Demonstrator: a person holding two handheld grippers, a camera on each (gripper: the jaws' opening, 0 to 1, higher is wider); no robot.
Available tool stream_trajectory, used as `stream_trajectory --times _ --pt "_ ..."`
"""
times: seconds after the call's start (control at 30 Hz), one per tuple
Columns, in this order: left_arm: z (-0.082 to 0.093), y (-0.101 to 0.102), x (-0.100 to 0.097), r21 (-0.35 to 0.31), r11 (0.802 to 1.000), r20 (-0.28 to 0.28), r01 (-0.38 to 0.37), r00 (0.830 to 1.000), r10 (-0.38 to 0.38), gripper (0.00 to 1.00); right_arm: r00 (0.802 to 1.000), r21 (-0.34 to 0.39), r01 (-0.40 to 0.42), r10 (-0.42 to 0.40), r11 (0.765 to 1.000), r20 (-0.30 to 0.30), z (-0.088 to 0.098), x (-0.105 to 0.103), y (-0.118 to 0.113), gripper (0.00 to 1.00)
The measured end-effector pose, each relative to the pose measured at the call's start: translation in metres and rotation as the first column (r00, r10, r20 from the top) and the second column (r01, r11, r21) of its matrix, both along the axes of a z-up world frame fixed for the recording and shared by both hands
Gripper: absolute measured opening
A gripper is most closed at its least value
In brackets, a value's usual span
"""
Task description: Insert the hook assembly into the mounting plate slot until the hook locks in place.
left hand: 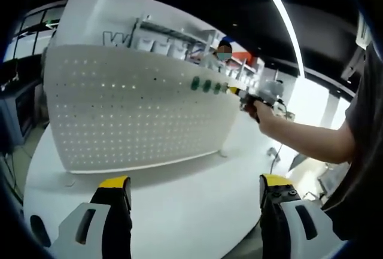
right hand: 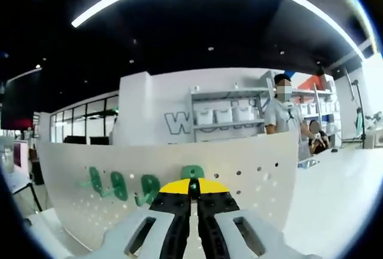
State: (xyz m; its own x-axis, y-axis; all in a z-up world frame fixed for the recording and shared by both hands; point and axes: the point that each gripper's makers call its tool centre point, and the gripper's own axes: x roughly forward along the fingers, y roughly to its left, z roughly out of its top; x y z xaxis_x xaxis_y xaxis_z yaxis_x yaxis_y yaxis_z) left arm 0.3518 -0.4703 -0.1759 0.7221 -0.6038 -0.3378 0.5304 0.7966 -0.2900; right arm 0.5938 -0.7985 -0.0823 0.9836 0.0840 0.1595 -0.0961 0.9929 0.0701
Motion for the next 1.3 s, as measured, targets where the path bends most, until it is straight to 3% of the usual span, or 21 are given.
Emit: stream_trajectory --times 0.23,0.6,0.87,1.23,1.3 --pt "-0.003 0.002 -0.001 0.004 1.000 -0.007 -0.003 1.000 0.003 0.89 0.999 -0.017 -0.033 0.034 0.999 0.038 0.008 0.007 0.002 0.01" --pt "-0.004 0.000 -0.001 0.013 1.000 -0.011 0.000 1.000 0.000 0.88 0.998 0.014 -0.055 0.054 0.998 0.026 -0.014 0.010 0.003 0.01" --pt "-0.007 0.001 -0.001 0.021 1.000 -0.020 -0.007 1.000 0.007 0.88 0.998 0.018 -0.042 0.041 0.999 0.045 -0.011 0.010 0.000 0.01" --pt "-0.006 -0.004 0.000 0.022 1.000 -0.018 0.006 1.000 -0.005 0.88 0.999 0.001 -0.052 0.052 0.999 0.004 -0.019 0.018 0.004 0.01" --pt "-0.006 -0.002 0.000 0.022 1.000 -0.020 0.003 1.000 -0.003 0.87 0.999 -0.038 -0.041 0.040 0.998 -0.008 -0.019 0.020 0.004 0.01"
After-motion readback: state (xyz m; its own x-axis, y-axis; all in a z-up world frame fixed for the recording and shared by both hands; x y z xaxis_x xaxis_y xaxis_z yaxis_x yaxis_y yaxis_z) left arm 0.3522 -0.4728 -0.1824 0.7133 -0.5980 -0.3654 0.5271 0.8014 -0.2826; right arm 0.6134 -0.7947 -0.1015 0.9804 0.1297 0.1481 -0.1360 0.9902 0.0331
